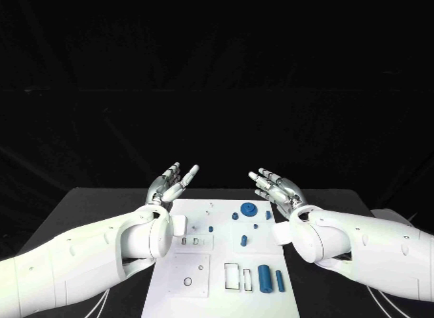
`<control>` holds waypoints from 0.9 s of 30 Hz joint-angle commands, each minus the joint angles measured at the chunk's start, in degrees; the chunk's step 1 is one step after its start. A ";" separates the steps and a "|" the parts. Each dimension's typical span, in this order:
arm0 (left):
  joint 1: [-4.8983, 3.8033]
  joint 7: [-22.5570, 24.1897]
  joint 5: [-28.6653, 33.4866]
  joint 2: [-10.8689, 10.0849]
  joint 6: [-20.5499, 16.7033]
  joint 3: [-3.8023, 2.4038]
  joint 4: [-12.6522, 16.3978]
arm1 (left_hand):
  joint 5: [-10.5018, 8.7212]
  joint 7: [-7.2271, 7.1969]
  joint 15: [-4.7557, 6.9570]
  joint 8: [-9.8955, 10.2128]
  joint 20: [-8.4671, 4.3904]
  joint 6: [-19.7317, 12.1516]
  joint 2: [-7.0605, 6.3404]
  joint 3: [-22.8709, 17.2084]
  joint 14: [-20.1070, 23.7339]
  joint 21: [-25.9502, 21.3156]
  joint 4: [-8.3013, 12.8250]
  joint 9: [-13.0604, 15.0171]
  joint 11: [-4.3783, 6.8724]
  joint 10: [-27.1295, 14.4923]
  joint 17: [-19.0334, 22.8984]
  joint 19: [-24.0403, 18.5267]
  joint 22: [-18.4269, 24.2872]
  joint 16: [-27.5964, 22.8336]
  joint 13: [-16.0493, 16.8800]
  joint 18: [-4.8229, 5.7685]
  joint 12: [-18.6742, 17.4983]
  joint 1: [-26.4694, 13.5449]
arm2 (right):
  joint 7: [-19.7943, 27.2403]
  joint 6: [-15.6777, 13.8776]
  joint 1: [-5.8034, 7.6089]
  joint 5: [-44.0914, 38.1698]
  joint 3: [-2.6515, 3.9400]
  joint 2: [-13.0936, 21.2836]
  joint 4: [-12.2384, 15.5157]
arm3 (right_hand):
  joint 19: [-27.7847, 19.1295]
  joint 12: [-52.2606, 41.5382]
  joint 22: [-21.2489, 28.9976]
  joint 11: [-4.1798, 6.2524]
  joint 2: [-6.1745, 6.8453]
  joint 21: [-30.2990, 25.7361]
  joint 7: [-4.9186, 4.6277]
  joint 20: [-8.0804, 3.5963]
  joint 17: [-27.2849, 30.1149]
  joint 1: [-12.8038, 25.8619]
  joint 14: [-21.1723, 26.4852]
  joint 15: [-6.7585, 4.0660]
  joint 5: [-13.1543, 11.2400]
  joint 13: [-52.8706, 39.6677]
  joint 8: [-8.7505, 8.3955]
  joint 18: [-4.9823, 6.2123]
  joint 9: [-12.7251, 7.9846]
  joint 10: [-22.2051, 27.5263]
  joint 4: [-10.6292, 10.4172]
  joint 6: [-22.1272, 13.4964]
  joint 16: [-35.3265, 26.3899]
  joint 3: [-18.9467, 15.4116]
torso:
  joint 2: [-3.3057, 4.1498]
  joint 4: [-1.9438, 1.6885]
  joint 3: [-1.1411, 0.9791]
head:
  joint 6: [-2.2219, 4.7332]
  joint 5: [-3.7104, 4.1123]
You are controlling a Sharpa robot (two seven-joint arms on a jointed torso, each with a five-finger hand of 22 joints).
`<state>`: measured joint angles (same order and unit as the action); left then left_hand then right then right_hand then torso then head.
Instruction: Assemble the parts on the task board
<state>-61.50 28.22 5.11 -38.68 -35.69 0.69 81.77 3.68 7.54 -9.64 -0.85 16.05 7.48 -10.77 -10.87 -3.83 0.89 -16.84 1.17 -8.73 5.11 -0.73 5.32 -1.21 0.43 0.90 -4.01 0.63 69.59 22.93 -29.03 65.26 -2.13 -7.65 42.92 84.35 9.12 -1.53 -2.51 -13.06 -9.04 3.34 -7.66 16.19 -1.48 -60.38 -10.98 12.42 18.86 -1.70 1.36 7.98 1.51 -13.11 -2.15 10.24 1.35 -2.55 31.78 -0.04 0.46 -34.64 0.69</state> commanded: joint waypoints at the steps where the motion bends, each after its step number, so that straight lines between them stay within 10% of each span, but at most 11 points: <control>1: -0.09 0.17 1.21 0.12 3.24 -0.02 0.01 | 0.17 3.58 -0.38 -0.38 0.32 0.43 0.21 -0.09 -0.23 0.41 -0.34 0.07 -0.45 0.20 -0.10 -0.03 -0.09 0.39 0.07 -1.15 0.33 0.51 | -3.89 9.43 0.59 -2.88 -0.66 -0.25 -0.70 | 2.92 -1.41 -1.13 -2.18 -0.88 2.33 -9.24 0.63 -0.78 -7.41 -9.33 2.31 0.21 -0.72 1.75 -2.00 0.87 -9.38 4.81 7.98 1.45 1.43 | 0.01 0.00 0.01 | 0.00 0.00; 5: -0.09 0.17 1.21 0.12 3.24 -0.02 0.01 | 0.01 4.17 -0.79 -0.54 0.57 1.39 1.23 -0.84 -1.51 0.61 -0.29 0.19 -1.03 1.09 -0.32 0.22 -0.20 0.65 0.19 -1.77 0.47 0.56 | -4.38 10.61 0.86 -3.13 -1.06 -0.35 -1.00 | 8.38 -2.96 -2.76 -1.77 -0.29 5.56 -8.94 0.62 -1.56 -11.12 -19.54 1.47 -2.16 -1.42 3.53 -1.51 1.70 -19.43 8.63 16.34 3.20 3.19 | 0.01 0.00 0.01 | 0.00 0.00; 6: -0.09 -0.17 1.38 -1.58 5.48 -0.03 -0.29 | -0.02 4.28 -0.91 -0.58 0.61 1.69 1.50 -1.07 -1.92 0.67 -0.27 0.23 -1.14 1.38 -0.38 0.30 -0.22 0.73 0.22 -1.93 0.50 0.63 | 0.43 1.98 1.50 -14.87 -1.01 0.61 -1.90 | 10.45 -3.69 -3.34 -1.36 -0.06 6.73 -8.74 0.56 -1.82 -12.08 -23.36 1.05 -2.71 -1.71 4.14 -1.13 1.96 -23.63 9.69 19.23 3.91 3.70 | 0.37 0.15 -0.15 | -1.05 0.11; 8: -0.09 -0.03 1.38 -1.83 5.81 -0.02 -0.22 | -0.07 4.44 -1.25 -0.75 0.72 2.63 2.04 -1.57 -3.22 0.94 -0.22 0.34 -1.32 2.27 -0.58 0.88 -0.39 1.02 0.33 -2.19 0.64 0.97 | 0.76 1.05 1.55 -16.44 -0.98 0.70 -2.05 | 14.63 -4.58 -4.48 -0.73 0.25 9.08 -8.27 0.53 -2.08 -13.32 -29.08 0.34 -3.69 -1.97 4.86 -0.38 2.23 -29.78 11.24 23.46 4.79 4.51 | 0.37 0.12 -0.15 | -1.14 0.16; 14: -0.10 0.73 1.02 -3.14 6.73 -0.01 0.43 | -0.28 7.63 -3.78 -5.02 0.59 19.76 5.30 -4.20 -21.13 7.85 0.83 2.56 -5.70 23.32 -2.78 16.03 -4.12 6.13 2.72 -2.10 5.67 6.14 | 0.66 -1.26 1.89 -22.97 -0.86 1.06 -2.32 | 27.46 -5.69 -7.65 1.63 2.04 16.56 -6.46 0.30 -2.34 -15.40 -42.09 -2.44 -6.46 -1.97 6.91 2.30 2.71 -41.35 15.70 38.89 6.75 6.97 | 0.69 0.10 -0.13 | -1.62 0.18; 17: -0.14 0.47 0.19 -4.09 7.66 -0.01 1.08 | -0.45 7.39 -2.21 -7.88 0.67 31.34 5.93 -4.59 -38.46 14.52 2.40 3.78 -4.46 39.49 -4.56 29.53 -7.10 11.05 3.88 -3.03 9.54 8.78 | -0.11 -1.85 2.32 -27.35 -0.80 1.27 -2.35 | 30.27 -5.41 -8.28 2.61 2.62 18.38 -5.75 -0.32 -2.40 -15.11 -46.11 -3.55 -6.56 -1.94 6.67 2.66 2.45 -44.61 17.21 41.56 7.39 8.04 | 1.12 0.15 -0.22 | -1.68 0.07; 20: -0.48 -0.51 -0.90 -4.97 8.84 -0.01 1.84 | -0.33 6.47 -0.33 -9.25 0.45 39.17 6.20 -4.62 -45.24 17.54 4.00 4.20 -3.03 44.38 -5.06 34.97 -8.10 12.83 3.63 -5.23 10.23 10.07 | -1.38 -1.70 2.80 -31.90 -0.72 1.61 -2.34 | 33.69 -4.89 -9.18 3.42 3.12 20.73 -4.97 -1.56 -2.51 -14.50 -49.76 -4.82 -6.36 -1.95 6.49 2.67 2.35 -47.90 18.58 44.13 7.69 9.41 | 1.60 0.12 -0.28 | -1.79 -0.07; 27: -1.68 -3.62 -4.91 -7.72 12.06 0.00 4.76 | -0.41 4.35 2.89 -9.42 -1.00 45.53 5.27 -5.04 -55.70 22.03 7.23 3.52 -0.22 53.72 -6.62 41.68 -9.63 15.27 3.55 -6.57 10.67 11.87 | -8.97 4.70 4.49 -46.58 -0.51 1.98 -2.78 | 38.86 -2.77 -12.14 5.02 5.80 26.70 -3.94 -4.32 -3.21 -13.74 -56.25 -6.97 -3.04 -2.05 5.52 2.50 2.41 -52.58 18.67 47.56 7.44 12.80 | 3.31 0.30 -0.50 | -1.85 -0.18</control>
<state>-62.94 26.68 3.95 -46.05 -27.90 0.70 85.78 3.43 12.08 -6.99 -10.30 15.35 52.54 -5.34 -15.91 -58.73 22.53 -9.97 4.81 -9.20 58.07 -7.18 46.49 -10.71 15.52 4.53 -9.86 11.31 81.17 19.45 -28.48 69.43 -36.48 -8.22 44.94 81.69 42.19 -5.64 -11.96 -9.65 -5.79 24.40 -12.69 14.07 -4.00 -74.76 -59.70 7.64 13.78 -3.52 7.29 9.30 3.77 -59.79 15.51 52.86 8.21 7.22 34.11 0.14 0.08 -36.44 0.64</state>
